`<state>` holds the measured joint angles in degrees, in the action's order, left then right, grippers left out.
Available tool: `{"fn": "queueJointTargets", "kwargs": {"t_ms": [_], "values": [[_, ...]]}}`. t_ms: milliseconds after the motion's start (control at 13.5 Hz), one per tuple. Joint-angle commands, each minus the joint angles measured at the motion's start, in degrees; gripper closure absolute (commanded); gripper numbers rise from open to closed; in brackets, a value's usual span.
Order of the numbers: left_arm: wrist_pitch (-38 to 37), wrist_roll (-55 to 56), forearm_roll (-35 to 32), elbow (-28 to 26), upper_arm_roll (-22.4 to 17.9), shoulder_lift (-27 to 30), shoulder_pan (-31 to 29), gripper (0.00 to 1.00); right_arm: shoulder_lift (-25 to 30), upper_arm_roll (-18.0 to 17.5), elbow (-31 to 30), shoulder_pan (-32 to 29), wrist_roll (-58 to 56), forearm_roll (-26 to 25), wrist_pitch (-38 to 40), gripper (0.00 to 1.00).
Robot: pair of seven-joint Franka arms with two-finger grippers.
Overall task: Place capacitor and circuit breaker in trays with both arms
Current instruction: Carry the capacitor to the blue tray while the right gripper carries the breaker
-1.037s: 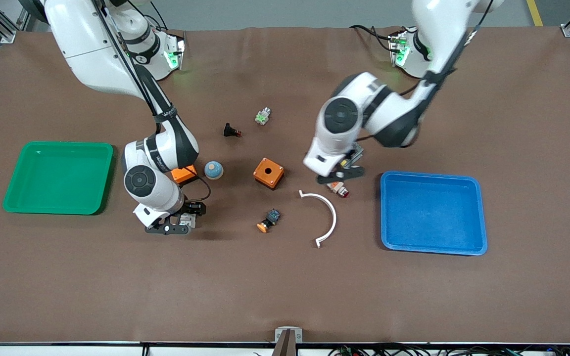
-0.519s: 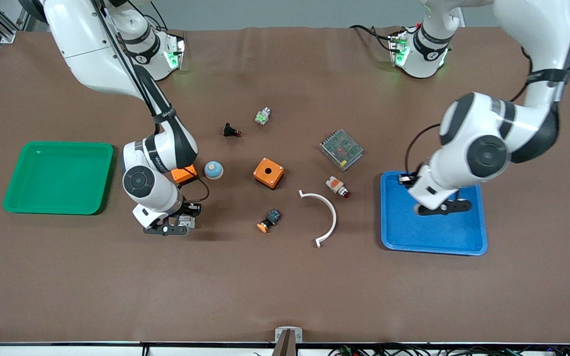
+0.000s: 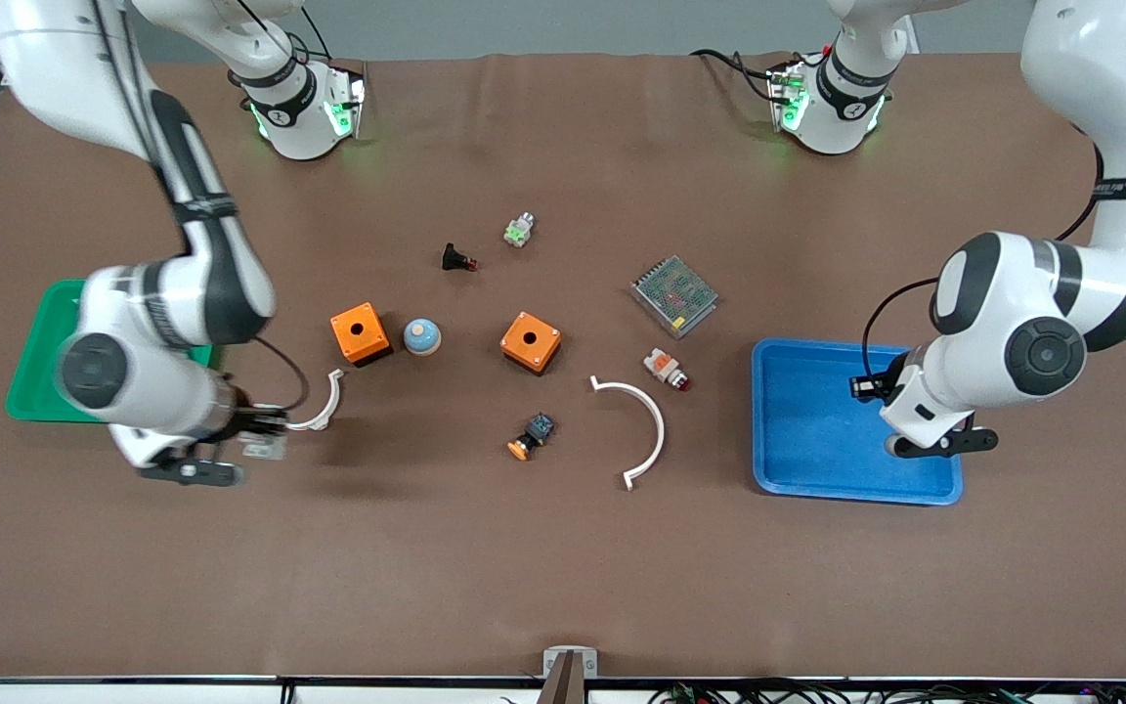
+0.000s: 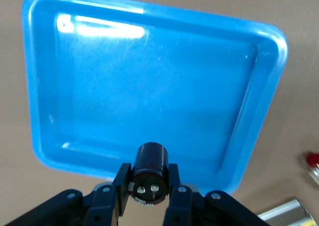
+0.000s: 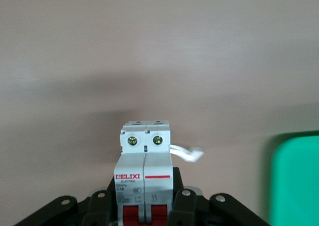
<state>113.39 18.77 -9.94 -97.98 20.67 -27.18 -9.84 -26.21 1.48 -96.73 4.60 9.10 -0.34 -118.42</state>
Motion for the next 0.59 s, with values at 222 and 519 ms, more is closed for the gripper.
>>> {"fn": "queueJointTargets", "kwargs": {"t_ms": [222, 519], "values": [[7.5, -0.3, -4.7, -0.2, 0.4, -5.3, -1.3, 0.78, 7.6, -1.2, -15.6, -17.8, -20.9, -0.8, -8.0, 1.00], [7.6, -0.6, -6.9, -1.1, 0.4, -7.2, -2.9, 0.78, 9.6, -1.1, -24.2, -25.1, -30.5, -1.0, -16.5, 1.00]]}}
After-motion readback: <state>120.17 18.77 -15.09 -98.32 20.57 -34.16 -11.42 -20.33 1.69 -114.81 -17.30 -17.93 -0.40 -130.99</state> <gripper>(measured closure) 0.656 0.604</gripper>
